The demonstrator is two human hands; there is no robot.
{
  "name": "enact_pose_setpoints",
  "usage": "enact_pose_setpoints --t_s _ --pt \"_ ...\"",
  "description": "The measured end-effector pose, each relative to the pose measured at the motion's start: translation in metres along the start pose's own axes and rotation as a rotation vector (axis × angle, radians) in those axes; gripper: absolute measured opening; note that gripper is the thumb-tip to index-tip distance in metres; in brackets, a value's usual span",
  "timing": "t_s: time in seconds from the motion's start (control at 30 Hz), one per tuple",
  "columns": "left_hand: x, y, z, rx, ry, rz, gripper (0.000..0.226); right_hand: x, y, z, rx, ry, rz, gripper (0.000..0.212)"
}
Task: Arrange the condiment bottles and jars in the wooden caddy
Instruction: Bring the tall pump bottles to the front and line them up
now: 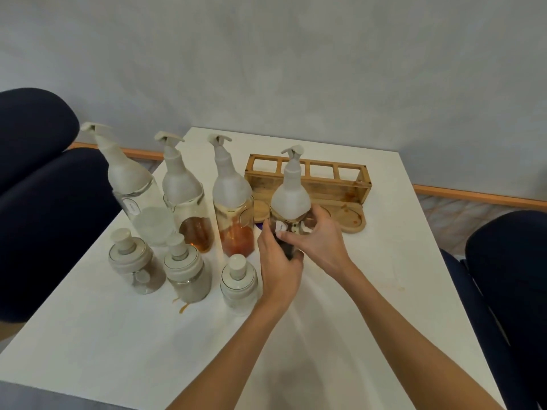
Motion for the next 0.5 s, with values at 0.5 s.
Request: enact_pose_setpoints --t_s 0.5 --pt "-0.056 -0.058 0.087 0.299 -0.011 -0.014 0.059 -0.032 -0.031 -0.001 0.065 0.017 -0.012 0.048"
Point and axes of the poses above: each hand's wrist, its own y-axis towards the middle knuckle, its own x-axis out of the palm, z = x × y, the point moved 6 cm from there along y, towards the middle knuckle, and after that the axes turned 3 degrees about -z, right-handed, at the moved point
